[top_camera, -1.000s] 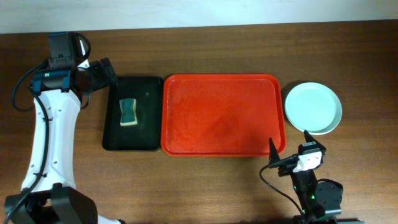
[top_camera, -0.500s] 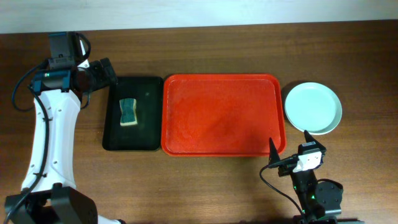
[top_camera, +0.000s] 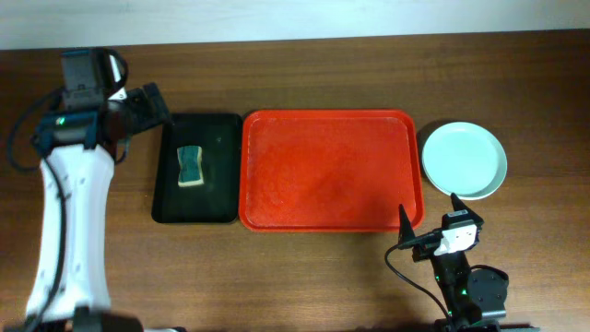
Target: Clean dirty plates on tray and stack at the side
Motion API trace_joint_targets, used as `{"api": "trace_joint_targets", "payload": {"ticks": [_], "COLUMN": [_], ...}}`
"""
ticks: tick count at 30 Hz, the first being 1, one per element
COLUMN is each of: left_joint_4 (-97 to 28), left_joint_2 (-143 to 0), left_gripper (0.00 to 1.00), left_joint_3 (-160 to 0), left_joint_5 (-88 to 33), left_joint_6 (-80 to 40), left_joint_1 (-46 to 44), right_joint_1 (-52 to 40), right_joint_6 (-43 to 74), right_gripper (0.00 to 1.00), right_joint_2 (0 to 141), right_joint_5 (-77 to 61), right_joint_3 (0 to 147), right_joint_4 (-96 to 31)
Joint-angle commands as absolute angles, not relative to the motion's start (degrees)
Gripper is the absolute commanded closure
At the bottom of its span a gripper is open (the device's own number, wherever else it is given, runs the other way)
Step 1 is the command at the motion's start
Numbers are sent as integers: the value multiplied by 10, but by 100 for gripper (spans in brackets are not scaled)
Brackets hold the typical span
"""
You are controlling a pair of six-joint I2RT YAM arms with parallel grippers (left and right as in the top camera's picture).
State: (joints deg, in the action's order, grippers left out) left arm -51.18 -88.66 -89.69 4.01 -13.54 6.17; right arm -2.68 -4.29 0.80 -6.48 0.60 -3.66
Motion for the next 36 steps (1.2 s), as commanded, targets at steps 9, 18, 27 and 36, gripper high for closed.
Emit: {"api": "trace_joint_targets", "payload": {"ticks": [9,18,27,36], "left_joint_4": [-511,-517,-502,-317], "left_joint_2": [-666,-489,-243,-84], "left_gripper": [1,1,1,1], "left_joint_3": [-881,-683,-397,-226], "left_joint_5": [39,54,51,15], "left_joint_6": [-143,-143,-143,-154], "left_joint_1": [60,60,60,60], "right_joint_1": [-30,-30,-30,-30], "right_joint_6": [-43,-43,-43,-43], "right_gripper": [1,1,1,1], "right_joint_2": [3,3,3,3], "right_joint_5": [-58,-58,-58,-58], "right_joint_3": [3,3,3,3], "right_joint_4": [-41,-41,-41,-41]}}
